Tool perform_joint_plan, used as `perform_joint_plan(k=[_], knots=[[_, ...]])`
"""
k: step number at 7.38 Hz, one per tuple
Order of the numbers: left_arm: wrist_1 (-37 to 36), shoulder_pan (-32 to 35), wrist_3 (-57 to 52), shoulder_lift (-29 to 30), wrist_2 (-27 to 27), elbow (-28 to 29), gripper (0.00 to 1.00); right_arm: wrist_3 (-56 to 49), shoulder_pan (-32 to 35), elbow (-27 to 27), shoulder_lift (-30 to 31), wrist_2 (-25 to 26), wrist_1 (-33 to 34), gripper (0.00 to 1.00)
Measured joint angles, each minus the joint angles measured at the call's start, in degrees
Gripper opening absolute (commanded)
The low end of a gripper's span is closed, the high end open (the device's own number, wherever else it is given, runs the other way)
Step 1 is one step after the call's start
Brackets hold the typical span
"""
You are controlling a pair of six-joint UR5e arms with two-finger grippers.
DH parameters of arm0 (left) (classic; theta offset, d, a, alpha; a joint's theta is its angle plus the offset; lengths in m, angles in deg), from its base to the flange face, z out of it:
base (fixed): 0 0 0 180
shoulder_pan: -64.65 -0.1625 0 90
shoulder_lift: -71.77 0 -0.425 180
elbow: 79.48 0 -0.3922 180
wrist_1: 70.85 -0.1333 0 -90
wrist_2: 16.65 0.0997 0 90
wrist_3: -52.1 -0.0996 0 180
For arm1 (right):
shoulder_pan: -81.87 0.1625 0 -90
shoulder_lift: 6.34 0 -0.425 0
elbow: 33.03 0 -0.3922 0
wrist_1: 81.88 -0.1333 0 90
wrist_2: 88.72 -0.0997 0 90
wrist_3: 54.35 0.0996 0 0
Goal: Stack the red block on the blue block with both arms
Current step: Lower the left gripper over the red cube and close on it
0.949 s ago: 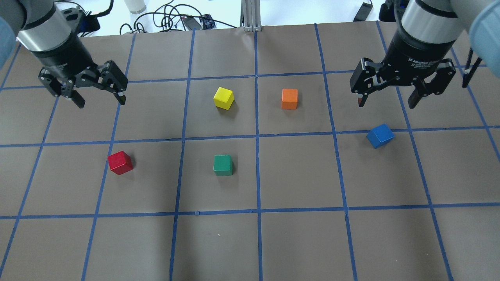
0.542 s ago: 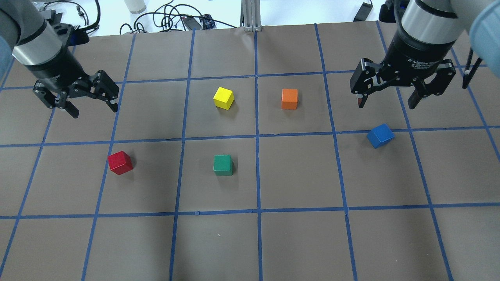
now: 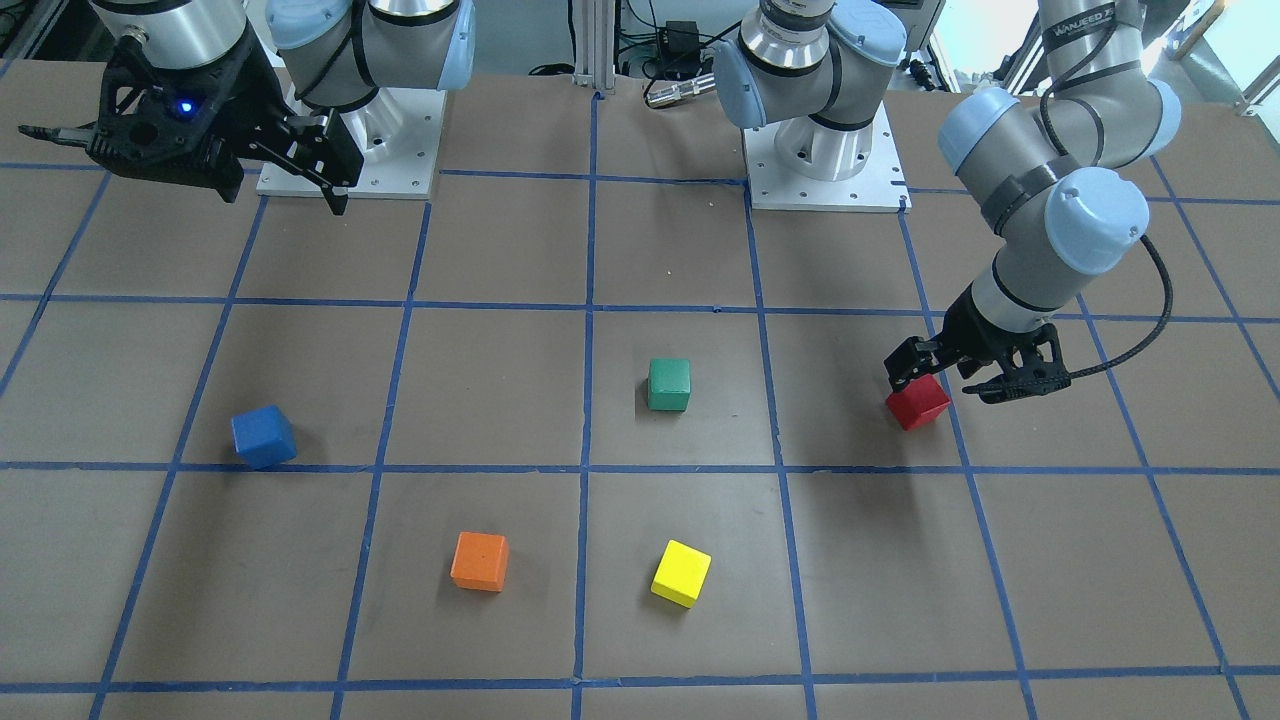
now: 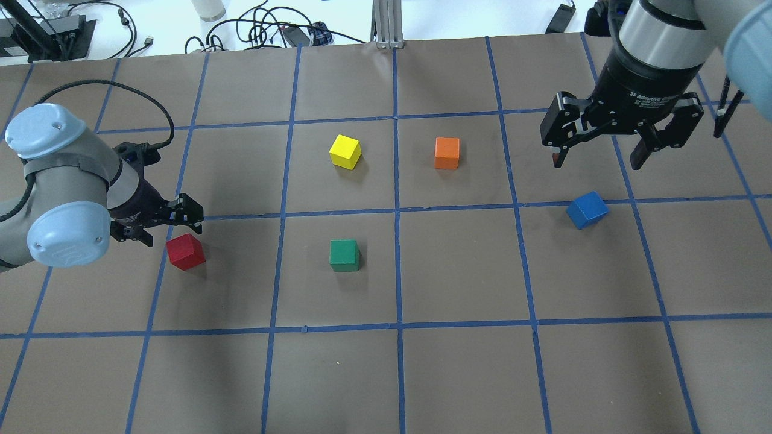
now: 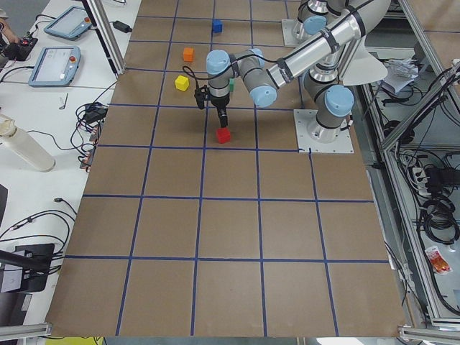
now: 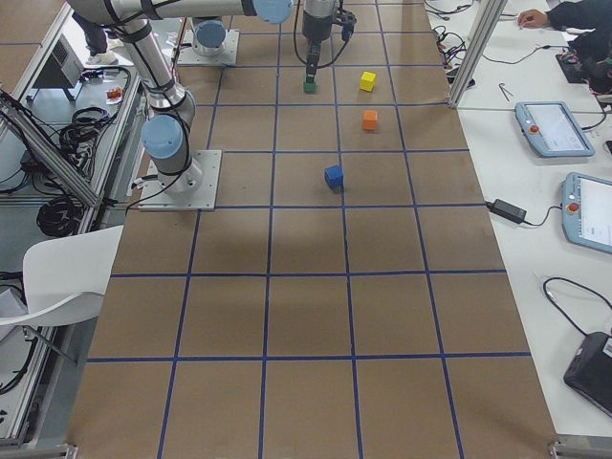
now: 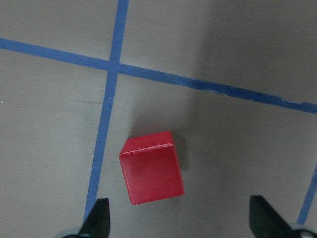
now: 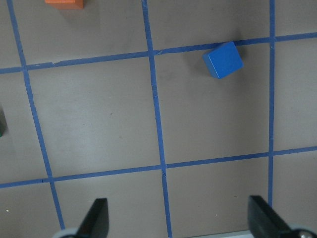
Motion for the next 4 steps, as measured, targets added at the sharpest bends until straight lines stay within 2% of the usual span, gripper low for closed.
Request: perform_joint_plan(k=[2, 3, 4], knots=[[-4.2, -0.1, -0.1, 1.7, 0.1, -2.7, 0.99, -0.1, 0.0, 0.0, 0.0, 0.3, 0.1, 1.00], [-7.2, -0.2, -0.6, 2.7, 0.4, -4.1, 0.94, -0.1, 0.0, 0.0, 0.0, 0.5, 0.0, 1.00], [-9.3, -0.4, -1.2, 3.7, 1.0, -4.9, 0.71, -0.2, 0.0, 0.0, 0.0, 0.6, 0.0, 1.00]])
